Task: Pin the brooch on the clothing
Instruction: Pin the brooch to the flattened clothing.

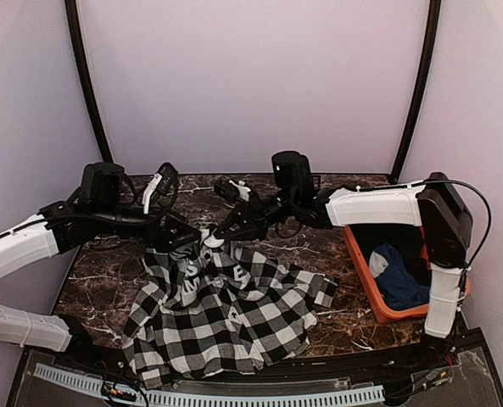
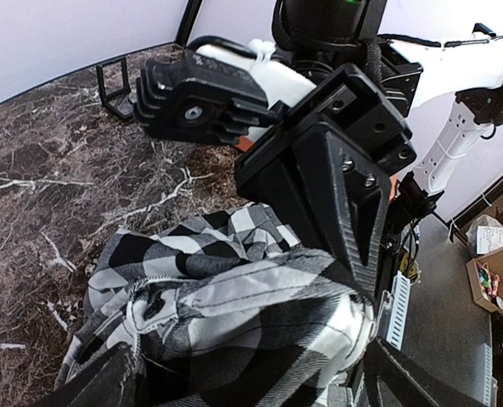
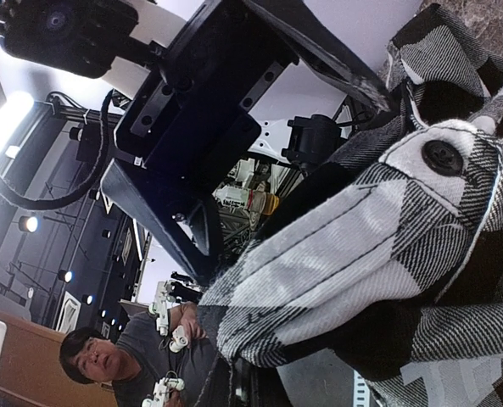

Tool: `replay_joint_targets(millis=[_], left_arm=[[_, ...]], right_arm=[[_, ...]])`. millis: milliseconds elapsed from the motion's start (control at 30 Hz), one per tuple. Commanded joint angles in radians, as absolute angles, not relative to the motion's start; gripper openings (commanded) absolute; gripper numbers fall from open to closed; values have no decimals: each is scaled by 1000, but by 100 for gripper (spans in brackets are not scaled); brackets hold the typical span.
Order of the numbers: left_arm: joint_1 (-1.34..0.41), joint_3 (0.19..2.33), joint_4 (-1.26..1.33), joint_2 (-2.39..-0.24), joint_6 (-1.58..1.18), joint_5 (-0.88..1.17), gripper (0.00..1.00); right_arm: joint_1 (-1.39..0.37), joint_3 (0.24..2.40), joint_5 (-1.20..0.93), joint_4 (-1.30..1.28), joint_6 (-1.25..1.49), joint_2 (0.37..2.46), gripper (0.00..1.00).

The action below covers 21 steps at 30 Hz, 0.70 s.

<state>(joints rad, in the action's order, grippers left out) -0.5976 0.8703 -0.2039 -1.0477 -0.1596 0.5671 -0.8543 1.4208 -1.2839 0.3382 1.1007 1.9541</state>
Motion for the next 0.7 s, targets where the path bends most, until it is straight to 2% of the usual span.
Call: replay_joint_targets(millis=[0,500,667], left_arm=[[-592,891,-190,-1074,-147,605,93],[-592,907,-157,-1118,-161,653,91],[-593,906,-171,-1129,-156,659,87]], right_arm=[[-855,1436,-1312,369,1086,1939,0],[-857,1448,-1318,363,1084,1946,0],[-862,1457,-1321,367,1086,1944,0]])
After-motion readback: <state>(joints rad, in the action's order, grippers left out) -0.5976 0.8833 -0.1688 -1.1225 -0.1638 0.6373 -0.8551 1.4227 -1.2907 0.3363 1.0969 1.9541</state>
